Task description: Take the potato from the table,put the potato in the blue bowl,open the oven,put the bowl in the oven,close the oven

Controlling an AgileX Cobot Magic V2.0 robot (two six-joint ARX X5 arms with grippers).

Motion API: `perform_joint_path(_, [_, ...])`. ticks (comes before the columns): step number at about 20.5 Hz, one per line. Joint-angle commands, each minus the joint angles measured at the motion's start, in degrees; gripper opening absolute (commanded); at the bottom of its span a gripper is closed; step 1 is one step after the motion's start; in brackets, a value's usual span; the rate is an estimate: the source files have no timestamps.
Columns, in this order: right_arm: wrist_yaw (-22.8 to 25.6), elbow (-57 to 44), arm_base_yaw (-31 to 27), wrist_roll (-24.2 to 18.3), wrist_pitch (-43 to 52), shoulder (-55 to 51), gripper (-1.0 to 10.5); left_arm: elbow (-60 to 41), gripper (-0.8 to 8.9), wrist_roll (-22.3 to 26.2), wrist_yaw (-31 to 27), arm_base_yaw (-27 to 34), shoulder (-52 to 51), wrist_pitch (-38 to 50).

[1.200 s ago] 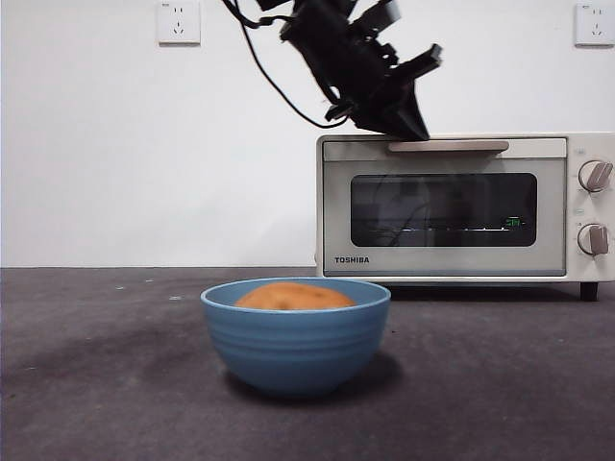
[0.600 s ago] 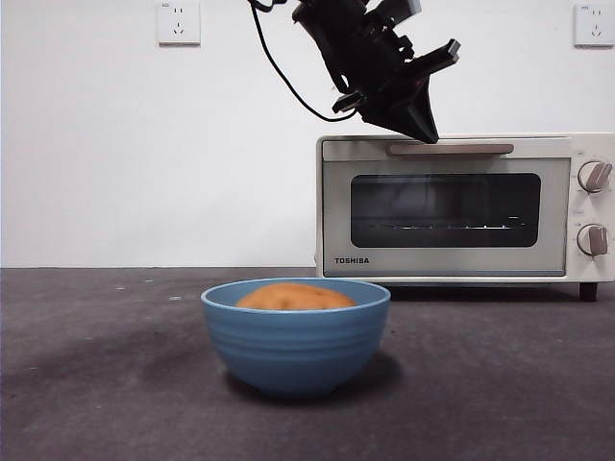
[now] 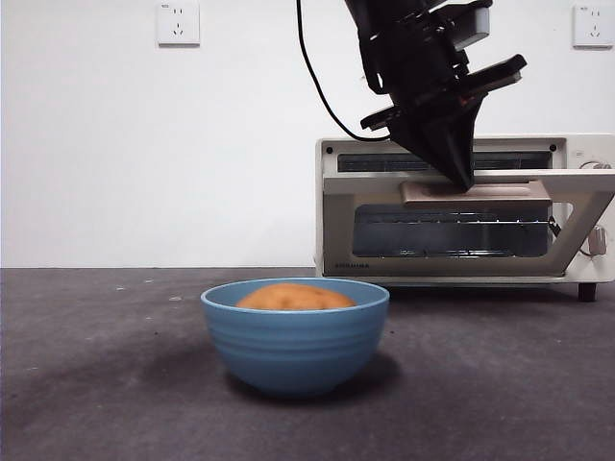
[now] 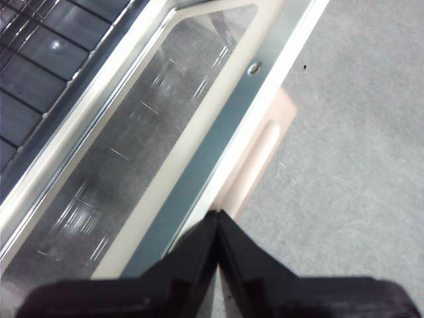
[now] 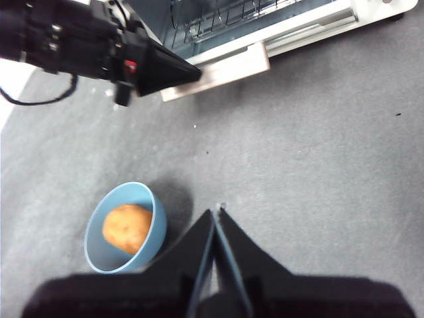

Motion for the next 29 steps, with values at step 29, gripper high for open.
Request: perform_joint_path(29, [-6.08, 3.69, 0.02, 1.25, -7.43, -1.73, 0.0, -12.02, -0.06, 0.37, -6.01, -5.03, -27.56, -16.63])
